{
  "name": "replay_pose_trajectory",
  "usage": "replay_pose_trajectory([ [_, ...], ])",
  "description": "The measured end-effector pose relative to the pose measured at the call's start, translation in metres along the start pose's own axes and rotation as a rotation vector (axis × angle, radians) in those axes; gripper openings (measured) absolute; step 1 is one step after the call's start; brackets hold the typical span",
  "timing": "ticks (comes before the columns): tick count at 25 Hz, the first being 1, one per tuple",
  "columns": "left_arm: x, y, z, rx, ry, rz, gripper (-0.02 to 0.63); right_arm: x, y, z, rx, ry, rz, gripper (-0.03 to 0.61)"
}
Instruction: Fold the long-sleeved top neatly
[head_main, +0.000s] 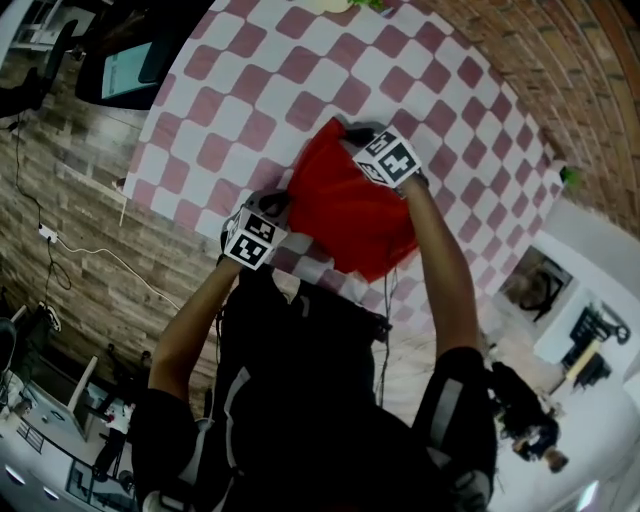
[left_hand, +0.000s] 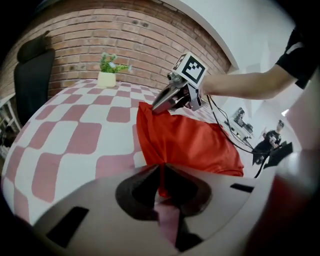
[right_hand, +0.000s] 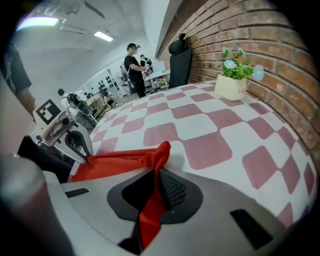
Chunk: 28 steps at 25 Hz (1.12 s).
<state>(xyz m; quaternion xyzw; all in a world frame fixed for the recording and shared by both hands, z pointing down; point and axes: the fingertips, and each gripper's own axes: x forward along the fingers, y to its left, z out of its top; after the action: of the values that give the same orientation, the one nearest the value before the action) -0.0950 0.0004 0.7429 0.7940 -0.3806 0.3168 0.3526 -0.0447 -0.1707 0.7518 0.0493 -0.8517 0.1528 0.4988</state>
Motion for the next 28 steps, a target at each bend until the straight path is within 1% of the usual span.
replay_pose_trajectory([
  [4,0.017,0.014,0.026,0.151,0.036,-0.081,0.035,-0.021,-0.027,-0.017,0.096,-0.046,-0.061,0.029],
  [10,0.051,0.031,0.090,0.407,0.110,-0.129,0.035,-0.062,-0.076,-0.060,0.283,-0.127,-0.173,0.028],
  [14,0.082,0.027,0.134,0.570,0.152,-0.159,0.035,-0.091,-0.100,-0.099,0.412,-0.179,-0.228,0.028],
  [17,0.106,0.016,0.164,0.712,0.166,-0.213,0.035,-0.112,-0.110,-0.134,0.504,-0.216,-0.283,0.028],
  [19,0.123,0.006,0.182,0.791,0.181,-0.243,0.035,-0.125,-0.114,-0.157,0.563,-0.244,-0.311,0.028],
  [21,0.140,-0.006,0.199,0.841,0.191,-0.252,0.035,-0.138,-0.119,-0.177,0.601,-0.268,-0.327,0.028],
  [23,0.156,-0.019,0.213,0.875,0.193,-0.260,0.035,-0.150,-0.122,-0.195,0.636,-0.291,-0.343,0.028],
  [28,0.187,-0.053,0.237,0.960,0.186,-0.281,0.035,-0.173,-0.121,-0.240,0.750,-0.341,-0.373,0.028],
])
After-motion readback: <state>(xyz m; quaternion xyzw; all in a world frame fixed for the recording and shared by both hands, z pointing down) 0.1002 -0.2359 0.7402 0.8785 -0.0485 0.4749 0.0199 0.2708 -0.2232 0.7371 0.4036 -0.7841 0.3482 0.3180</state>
